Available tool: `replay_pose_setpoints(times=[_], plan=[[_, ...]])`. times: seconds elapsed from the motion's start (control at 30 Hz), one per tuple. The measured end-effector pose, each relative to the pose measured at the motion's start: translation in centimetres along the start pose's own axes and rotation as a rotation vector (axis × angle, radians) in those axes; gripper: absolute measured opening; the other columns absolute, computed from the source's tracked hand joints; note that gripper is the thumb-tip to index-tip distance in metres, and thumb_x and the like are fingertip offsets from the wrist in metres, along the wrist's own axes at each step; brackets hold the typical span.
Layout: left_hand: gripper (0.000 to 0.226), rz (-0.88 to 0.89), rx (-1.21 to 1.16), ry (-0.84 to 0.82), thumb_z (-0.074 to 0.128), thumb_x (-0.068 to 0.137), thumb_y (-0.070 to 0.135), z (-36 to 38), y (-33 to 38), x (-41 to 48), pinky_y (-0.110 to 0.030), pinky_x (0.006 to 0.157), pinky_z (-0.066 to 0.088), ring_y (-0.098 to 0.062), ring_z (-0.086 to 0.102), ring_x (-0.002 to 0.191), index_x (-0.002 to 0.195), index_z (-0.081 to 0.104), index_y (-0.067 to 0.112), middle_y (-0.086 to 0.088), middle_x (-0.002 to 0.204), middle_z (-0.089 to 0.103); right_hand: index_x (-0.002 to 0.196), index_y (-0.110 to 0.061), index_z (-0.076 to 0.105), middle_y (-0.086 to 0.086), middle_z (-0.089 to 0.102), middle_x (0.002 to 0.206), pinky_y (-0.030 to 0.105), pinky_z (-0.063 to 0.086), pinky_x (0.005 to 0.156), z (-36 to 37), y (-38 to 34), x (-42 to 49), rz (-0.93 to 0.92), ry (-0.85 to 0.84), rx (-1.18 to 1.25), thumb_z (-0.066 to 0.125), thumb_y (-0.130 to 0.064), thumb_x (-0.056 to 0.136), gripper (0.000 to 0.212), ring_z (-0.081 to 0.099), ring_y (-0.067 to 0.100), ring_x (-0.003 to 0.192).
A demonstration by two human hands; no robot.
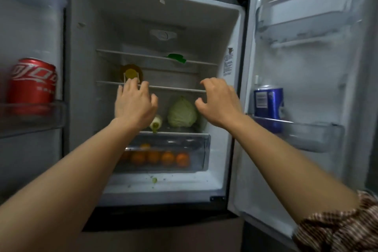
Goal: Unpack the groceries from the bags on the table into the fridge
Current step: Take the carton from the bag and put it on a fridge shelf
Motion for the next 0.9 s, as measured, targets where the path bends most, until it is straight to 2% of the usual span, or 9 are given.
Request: replay_pose_setpoints(times=[0.17, 0.3, 0.43, 0.57, 0.67, 0.73, 0.83, 0.9], plan=[[0.047, -0.069, 0.087, -0.058, 0.039, 0.094, 0.032, -3.8, 0.4, -5.6, -0.05, 0.114, 0.021, -0.035, 0.028, 0.136, 0.133, 0.046, 0.007, -0.021, 0.142, 0.038, 0.122, -0.012, 0.051, 0.007, 0.054, 0.126, 0.042, 0.035, 0.098, -3.9, 0.8, -6.1, 0.018, -0.018, -0.088, 0.049, -0.03, 0.088, 0.038, 0.046, 0.023, 0.118], [0.048, -0.097, 0.151, -0.086, 0.039, 0.095, 0.033, -7.4, 0.4, -8.8, -0.051, 0.115, 0.019, -0.036, 0.023, 0.138, 0.136, 0.043, 0.008, -0.021, 0.145, 0.034, 0.127, -0.01, 0.048, 0.01, 0.049, 0.132, 0.05, 0.031, 0.103, -6.5, 2.1, -9.0, 0.158, -0.108, -0.193, 0.05, -0.029, 0.086, 0.045, 0.041, 0.027, 0.123], [0.054, -0.157, 0.238, -0.062, 0.041, 0.093, 0.033, -10.6, -1.3, -11.1, -0.05, 0.117, 0.011, -0.036, 0.012, 0.143, 0.141, 0.031, 0.009, -0.022, 0.153, 0.019, 0.13, -0.007, 0.043, 0.014, 0.046, 0.135, 0.057, 0.024, 0.107, -7.4, 4.4, -11.1, 0.306, -0.207, -0.331, 0.051, -0.033, 0.088, 0.05, 0.038, 0.031, 0.127], [0.069, -0.227, 0.369, -0.017, 0.041, 0.091, 0.034, -13.1, -4.4, -12.4, -0.049, 0.117, 0.002, -0.038, 0.004, 0.144, 0.148, 0.015, 0.004, -0.024, 0.155, 0.009, 0.132, -0.006, 0.042, 0.015, 0.045, 0.137, 0.058, 0.023, 0.11, -7.6, 5.7, -12.0, 0.386, -0.281, -0.453, 0.049, -0.036, 0.089, 0.053, 0.039, 0.031, 0.128], [0.071, -0.293, 0.424, -0.048, 0.041, 0.091, 0.034, -14.0, -6.7, -13.6, -0.049, 0.117, -0.002, -0.039, 0.007, 0.143, 0.148, 0.014, 0.001, -0.025, 0.153, 0.015, 0.128, -0.008, 0.044, 0.014, 0.049, 0.133, 0.057, 0.025, 0.109, -7.4, 5.3, -12.1, 0.359, -0.298, -0.512, 0.05, -0.037, 0.088, 0.049, 0.044, 0.03, 0.124], [0.067, -0.277, 0.473, -0.05, 0.043, 0.089, 0.033, -14.3, -7.7, -14.0, -0.05, 0.116, -0.001, -0.039, 0.017, 0.139, 0.144, 0.023, 0.0, -0.025, 0.146, 0.028, 0.126, -0.008, 0.045, 0.014, 0.051, 0.131, 0.049, 0.03, 0.106, -7.5, 5.0, -12.2, 0.342, -0.286, -0.53, 0.05, -0.036, 0.088, 0.048, 0.045, 0.03, 0.121], [0.047, -0.217, 0.517, -0.008, 0.049, 0.084, 0.03, -14.8, -7.7, -13.4, -0.051, 0.116, 0.012, -0.039, 0.039, 0.116, 0.118, 0.047, -0.002, -0.023, 0.117, 0.048, 0.124, -0.008, 0.048, 0.014, 0.052, 0.127, 0.042, 0.035, 0.099, -7.6, 4.8, -11.9, 0.33, -0.27, -0.511, 0.05, -0.033, 0.088, 0.045, 0.048, 0.031, 0.116], [0.04, -0.219, 0.534, -0.027, 0.049, 0.084, 0.031, -15.0, -7.2, -12.8, -0.051, 0.114, 0.018, -0.038, 0.044, 0.108, 0.107, 0.051, -0.001, -0.022, 0.108, 0.052, 0.122, -0.006, 0.051, 0.015, 0.051, 0.125, 0.04, 0.036, 0.096, -7.7, 4.5, -11.8, 0.331, -0.248, -0.483, 0.051, -0.031, 0.088, 0.043, 0.05, 0.033, 0.113]])
Point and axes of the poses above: each hand's wrist, its own x-axis towards the middle knuckle, its own z-axis out of the palm, y = z × x, the point moved 3 cm from there along x, towards the middle knuckle
